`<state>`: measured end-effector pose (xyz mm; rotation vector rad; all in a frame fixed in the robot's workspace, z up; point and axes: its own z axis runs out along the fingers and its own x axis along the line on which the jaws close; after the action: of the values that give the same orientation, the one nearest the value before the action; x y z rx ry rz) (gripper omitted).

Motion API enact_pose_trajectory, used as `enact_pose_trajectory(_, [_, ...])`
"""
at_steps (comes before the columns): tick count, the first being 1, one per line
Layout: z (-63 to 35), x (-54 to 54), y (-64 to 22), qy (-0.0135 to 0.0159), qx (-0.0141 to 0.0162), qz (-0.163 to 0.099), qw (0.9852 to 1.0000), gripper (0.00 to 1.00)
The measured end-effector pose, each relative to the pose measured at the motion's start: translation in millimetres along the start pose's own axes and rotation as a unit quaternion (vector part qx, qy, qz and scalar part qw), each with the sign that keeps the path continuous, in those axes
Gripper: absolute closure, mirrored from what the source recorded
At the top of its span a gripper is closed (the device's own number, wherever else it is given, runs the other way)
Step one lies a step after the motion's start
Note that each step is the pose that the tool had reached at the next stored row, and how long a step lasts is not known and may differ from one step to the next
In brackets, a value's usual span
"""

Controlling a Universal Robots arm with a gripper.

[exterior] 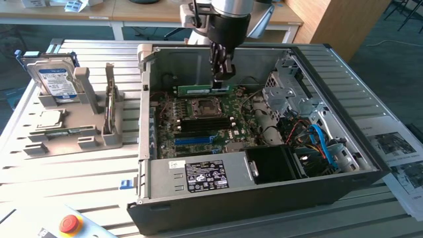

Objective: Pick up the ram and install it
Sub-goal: 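Insert the ram into the slot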

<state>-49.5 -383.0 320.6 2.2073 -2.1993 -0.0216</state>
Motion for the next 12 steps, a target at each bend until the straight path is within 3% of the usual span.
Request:
enact_pose_trajectory(4, [-0.2,0.1,-6.5,0.0,-0.0003,0.0,1.0,0.88])
enact_pose_trajectory(12, [3.5,1.1,-7.1,-0.0001,-0.0003,0.0,1.0,0.88])
